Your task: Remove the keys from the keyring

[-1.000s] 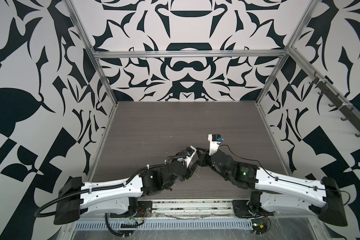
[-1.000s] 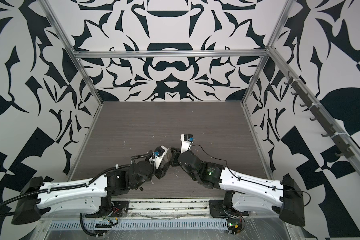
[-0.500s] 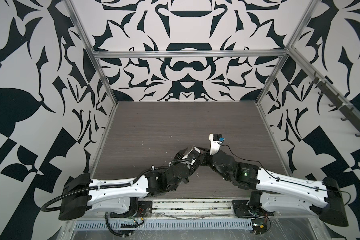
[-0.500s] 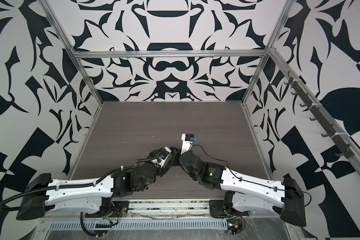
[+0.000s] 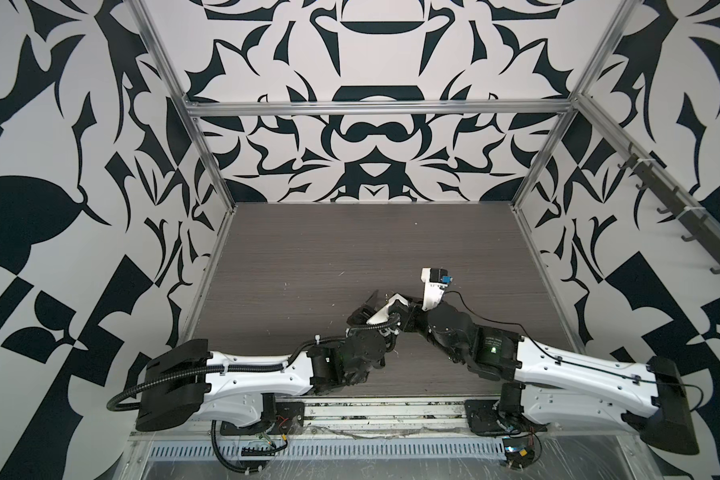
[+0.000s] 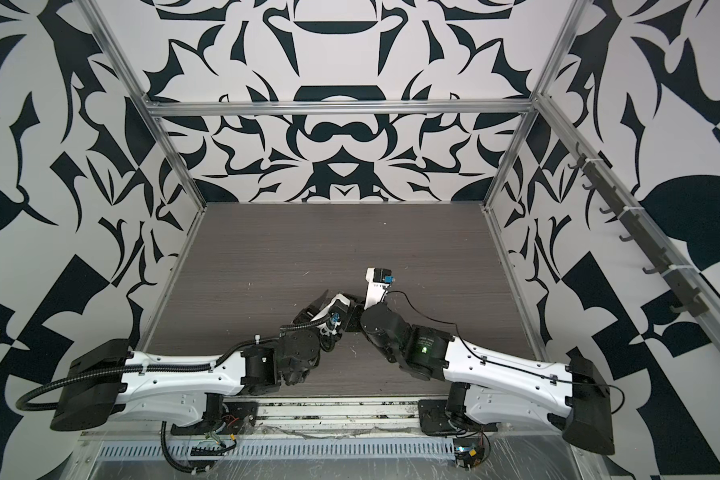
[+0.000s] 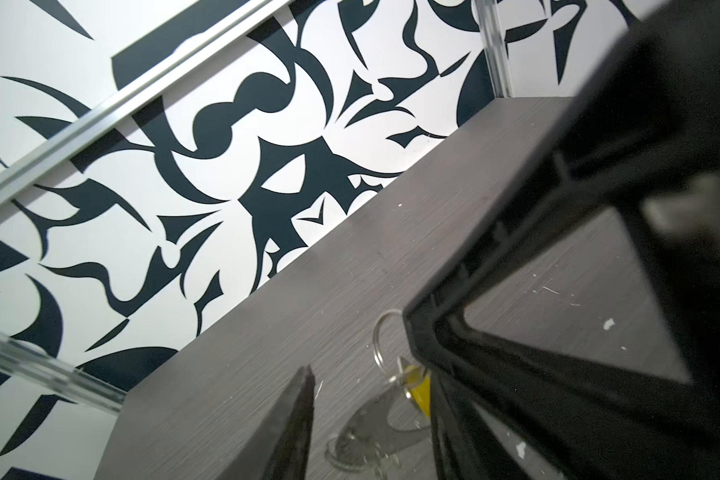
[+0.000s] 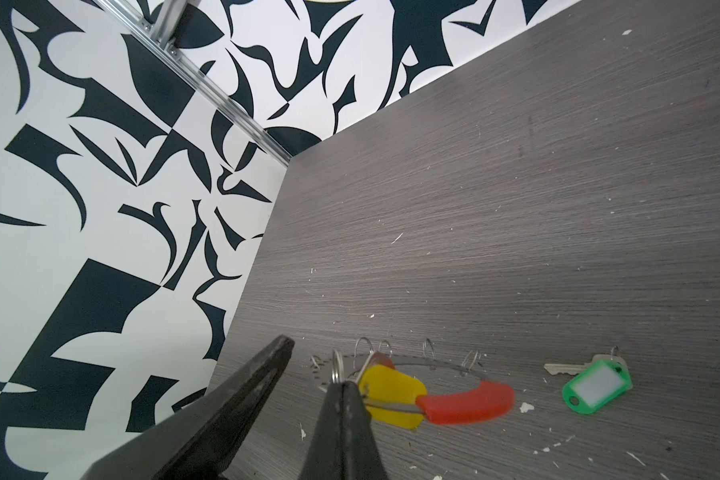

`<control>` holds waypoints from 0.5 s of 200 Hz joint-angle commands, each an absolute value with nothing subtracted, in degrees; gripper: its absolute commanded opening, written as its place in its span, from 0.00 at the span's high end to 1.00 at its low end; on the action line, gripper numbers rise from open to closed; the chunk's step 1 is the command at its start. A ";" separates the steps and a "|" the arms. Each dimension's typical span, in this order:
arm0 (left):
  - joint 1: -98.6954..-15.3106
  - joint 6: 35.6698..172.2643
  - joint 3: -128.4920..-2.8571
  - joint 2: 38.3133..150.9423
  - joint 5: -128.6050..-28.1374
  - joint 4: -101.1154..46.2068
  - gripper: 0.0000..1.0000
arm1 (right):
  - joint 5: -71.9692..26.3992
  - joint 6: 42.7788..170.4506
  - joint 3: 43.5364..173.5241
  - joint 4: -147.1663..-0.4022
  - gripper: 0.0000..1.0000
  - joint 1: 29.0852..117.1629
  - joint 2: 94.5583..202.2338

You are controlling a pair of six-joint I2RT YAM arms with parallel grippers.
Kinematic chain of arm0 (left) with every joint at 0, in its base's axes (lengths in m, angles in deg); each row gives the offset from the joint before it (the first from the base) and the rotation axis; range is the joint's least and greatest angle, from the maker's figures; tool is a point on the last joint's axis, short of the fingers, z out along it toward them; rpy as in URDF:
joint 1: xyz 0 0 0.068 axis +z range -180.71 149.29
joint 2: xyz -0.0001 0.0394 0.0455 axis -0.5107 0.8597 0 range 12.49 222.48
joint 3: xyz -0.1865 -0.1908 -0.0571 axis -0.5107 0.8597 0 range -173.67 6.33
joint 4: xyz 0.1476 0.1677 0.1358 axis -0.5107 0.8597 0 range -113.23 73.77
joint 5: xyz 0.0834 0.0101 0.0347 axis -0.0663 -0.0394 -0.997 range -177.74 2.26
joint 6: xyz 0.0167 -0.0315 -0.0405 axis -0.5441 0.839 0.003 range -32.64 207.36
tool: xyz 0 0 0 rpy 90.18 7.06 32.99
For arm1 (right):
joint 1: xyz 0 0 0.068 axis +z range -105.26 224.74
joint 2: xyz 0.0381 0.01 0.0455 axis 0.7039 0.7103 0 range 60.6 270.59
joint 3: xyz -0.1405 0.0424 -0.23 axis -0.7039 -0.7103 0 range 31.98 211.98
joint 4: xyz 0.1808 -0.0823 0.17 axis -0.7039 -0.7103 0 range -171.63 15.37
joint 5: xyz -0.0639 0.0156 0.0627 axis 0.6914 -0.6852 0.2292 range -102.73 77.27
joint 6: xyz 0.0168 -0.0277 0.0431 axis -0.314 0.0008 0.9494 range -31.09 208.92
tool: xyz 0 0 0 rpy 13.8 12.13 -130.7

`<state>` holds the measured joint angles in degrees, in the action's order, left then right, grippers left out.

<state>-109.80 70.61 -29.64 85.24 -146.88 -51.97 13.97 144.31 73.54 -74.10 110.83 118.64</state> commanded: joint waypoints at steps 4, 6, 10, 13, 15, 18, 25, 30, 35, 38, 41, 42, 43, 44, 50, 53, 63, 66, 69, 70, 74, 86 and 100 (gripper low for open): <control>-111.05 63.40 -29.31 88.05 -146.27 -55.23 0.53 | 13.41 144.20 73.75 -69.41 1.00 111.25 117.77; -111.05 63.33 -29.39 88.17 -146.21 -55.29 0.53 | 13.38 144.24 73.73 -69.39 1.00 111.27 117.78; -111.05 63.21 -29.46 88.43 -146.19 -55.26 0.53 | 13.37 144.28 73.73 -69.37 1.00 111.22 117.73; -111.05 63.15 -29.58 88.56 -146.19 -55.23 0.53 | 13.34 144.29 73.73 -69.26 1.00 111.27 117.72; -111.05 63.07 -29.55 88.65 -146.17 -55.25 0.53 | 13.30 144.29 73.68 -69.23 1.00 111.25 117.68; -111.05 62.98 -29.61 88.85 -146.07 -55.31 0.53 | 13.28 144.33 73.64 -69.23 1.00 111.24 117.64; -111.05 62.78 -29.57 89.08 -146.10 -55.39 0.53 | 13.11 144.35 73.59 -69.08 1.00 111.20 117.55; -111.05 62.73 -29.57 89.26 -145.98 -55.38 0.52 | 13.11 144.45 73.55 -69.02 1.00 111.27 117.47; -111.05 62.73 -29.57 89.38 -145.88 -55.38 0.52 | 13.02 144.45 73.42 -68.81 1.00 111.23 117.38; -111.05 62.68 -29.56 89.39 -145.85 -55.33 0.52 | 12.96 144.46 73.38 -68.75 1.00 111.19 117.30; -111.05 62.72 -29.61 89.39 -145.87 -55.42 0.51 | 13.00 144.51 73.37 -68.75 1.00 111.23 117.29; -111.05 62.69 -29.62 89.39 -145.86 -55.41 0.51 | 12.97 144.53 73.37 -68.75 1.00 111.21 117.29; -111.05 62.68 -29.58 89.43 -145.85 -55.45 0.51 | 12.95 144.54 73.37 -68.79 1.00 111.24 117.24; -111.05 62.71 -29.51 89.46 -145.80 -55.43 0.51 | 12.90 144.54 73.37 -68.77 1.00 111.21 117.22; -111.05 62.69 -29.48 89.48 -145.76 -55.49 0.50 | 12.72 144.54 73.24 -68.53 1.00 111.25 117.08; -111.05 62.74 -29.50 89.48 -145.62 -55.41 0.50 | 12.63 144.55 73.20 -68.47 1.00 111.22 117.10; -111.05 62.60 -29.46 89.59 -145.60 -55.61 0.48 | 12.42 144.63 73.18 -68.38 1.00 111.21 117.11; -111.05 62.63 -29.41 89.61 -145.47 -55.60 0.47 | 12.34 144.68 73.12 -68.26 1.00 111.24 117.09; -111.05 62.60 -29.44 89.65 -145.39 -55.66 0.47 | 12.20 144.72 73.11 -68.15 1.00 111.19 117.11; -111.05 62.63 -29.49 89.65 -145.39 -55.62 0.47 | 12.17 144.72 73.11 -68.09 1.00 111.19 117.11; -111.05 62.56 -29.47 89.74 -145.34 -55.69 0.46 | 12.13 144.70 73.11 -68.05 1.00 111.20 117.19; -111.05 62.25 -29.55 90.07 -145.21 -55.79 0.48 | 11.68 144.80 73.03 -67.71 1.00 111.24 117.28; -111.05 62.04 -29.73 90.50 -145.14 -56.10 0.56 | 11.31 144.93 73.02 -67.53 1.00 111.27 117.38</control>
